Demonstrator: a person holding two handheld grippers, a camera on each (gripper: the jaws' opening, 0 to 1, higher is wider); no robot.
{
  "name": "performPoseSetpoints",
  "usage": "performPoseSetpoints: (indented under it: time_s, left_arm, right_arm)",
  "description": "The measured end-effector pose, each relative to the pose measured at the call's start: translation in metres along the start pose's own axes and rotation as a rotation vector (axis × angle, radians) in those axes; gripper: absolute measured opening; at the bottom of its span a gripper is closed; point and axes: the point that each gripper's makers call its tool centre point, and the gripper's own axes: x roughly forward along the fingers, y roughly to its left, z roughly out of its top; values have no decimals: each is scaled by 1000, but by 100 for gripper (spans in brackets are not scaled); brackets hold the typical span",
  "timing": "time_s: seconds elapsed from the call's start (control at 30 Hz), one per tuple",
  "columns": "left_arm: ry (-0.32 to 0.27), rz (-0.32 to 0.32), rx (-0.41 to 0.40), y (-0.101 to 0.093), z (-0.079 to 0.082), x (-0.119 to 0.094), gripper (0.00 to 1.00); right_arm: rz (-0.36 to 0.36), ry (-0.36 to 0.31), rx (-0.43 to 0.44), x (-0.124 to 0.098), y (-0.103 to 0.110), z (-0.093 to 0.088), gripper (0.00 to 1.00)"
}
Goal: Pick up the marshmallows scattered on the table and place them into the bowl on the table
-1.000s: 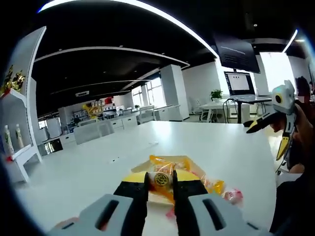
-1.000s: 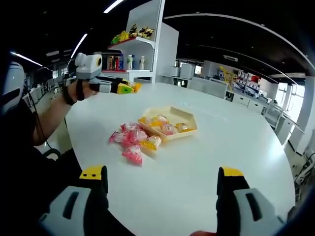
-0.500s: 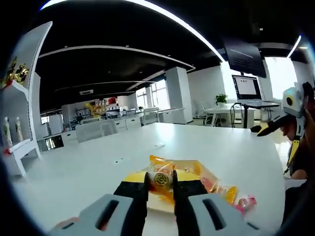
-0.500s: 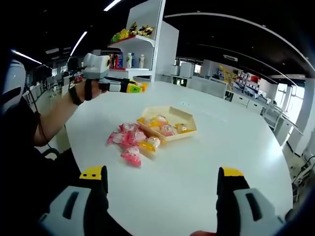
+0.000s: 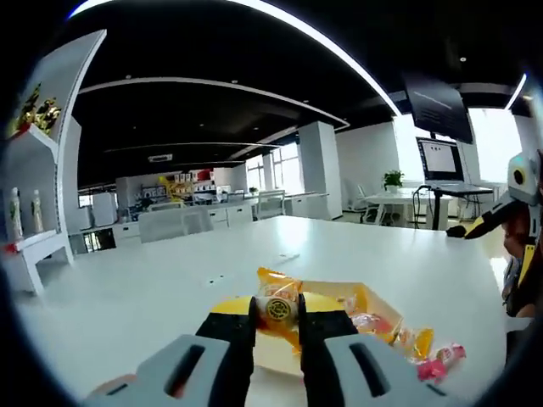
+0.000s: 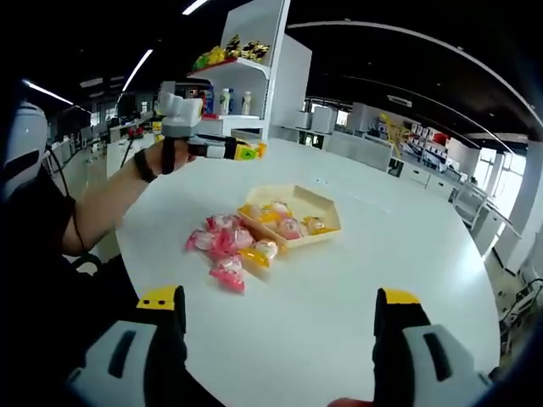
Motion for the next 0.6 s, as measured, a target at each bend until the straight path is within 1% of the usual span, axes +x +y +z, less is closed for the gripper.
performPoseSetpoints:
  time_s: [0.07,0.2,0.27,0.37,0.4,0.47,0.6]
  left_arm:
    - [-15,-4,-28,1,2,4,19]
    - [-30,-2,-31,1,4,9,19]
    - [-21,-4,-39,2,0,11,19]
    - [-14,2,-60,9,-10,14,19]
    - [24,21,-79,14,-18,14,19]
    - [8,21,-62,15,-16,14,19]
    - [15,20,-73,15,-20,14,19]
  right_arm:
    - [0,3,-2,1,1,0,88]
    - [5,12,-10,1,5,1,88]
    - [0,7,-13,-1,5,3,88]
    - [-31,-19,13,-4,-3,8,87]
    - [-38,-22,26,-5,-5,9,87]
    - [-39,-25,27,-6,-5,9,87]
    - [-25,-21,27,-4,0,6,87]
